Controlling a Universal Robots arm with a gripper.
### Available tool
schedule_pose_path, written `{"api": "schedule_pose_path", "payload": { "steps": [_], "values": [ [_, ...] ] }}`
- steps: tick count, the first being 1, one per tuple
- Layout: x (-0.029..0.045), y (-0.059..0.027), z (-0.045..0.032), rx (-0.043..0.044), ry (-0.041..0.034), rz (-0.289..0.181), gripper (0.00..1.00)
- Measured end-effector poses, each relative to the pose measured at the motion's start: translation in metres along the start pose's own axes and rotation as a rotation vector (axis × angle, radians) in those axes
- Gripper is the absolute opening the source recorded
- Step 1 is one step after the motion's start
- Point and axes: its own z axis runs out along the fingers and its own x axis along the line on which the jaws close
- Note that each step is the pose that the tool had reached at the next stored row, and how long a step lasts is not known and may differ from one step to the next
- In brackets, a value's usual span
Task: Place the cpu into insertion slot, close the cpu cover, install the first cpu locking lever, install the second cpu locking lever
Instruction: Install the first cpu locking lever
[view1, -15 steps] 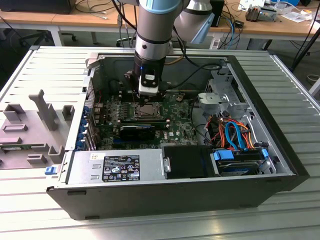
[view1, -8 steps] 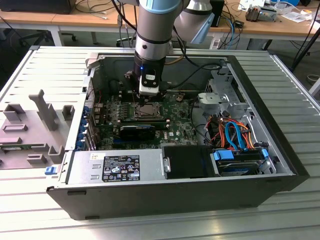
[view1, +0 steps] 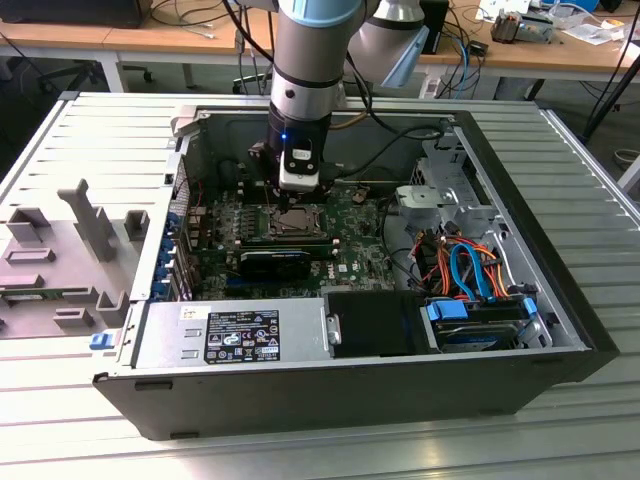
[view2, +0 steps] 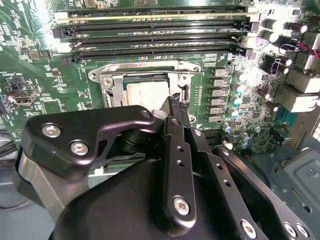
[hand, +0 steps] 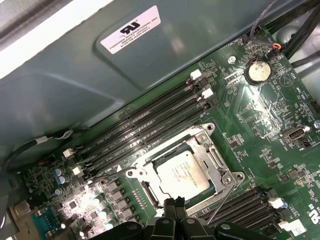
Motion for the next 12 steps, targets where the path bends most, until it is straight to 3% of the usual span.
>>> {"api": "schedule_pose_path", "payload": {
  "steps": [12],
  "values": [
    [0.0000, 0.0000, 0.0000, 0.0024, -0.0005, -0.022, 0.11]
  ]
}}
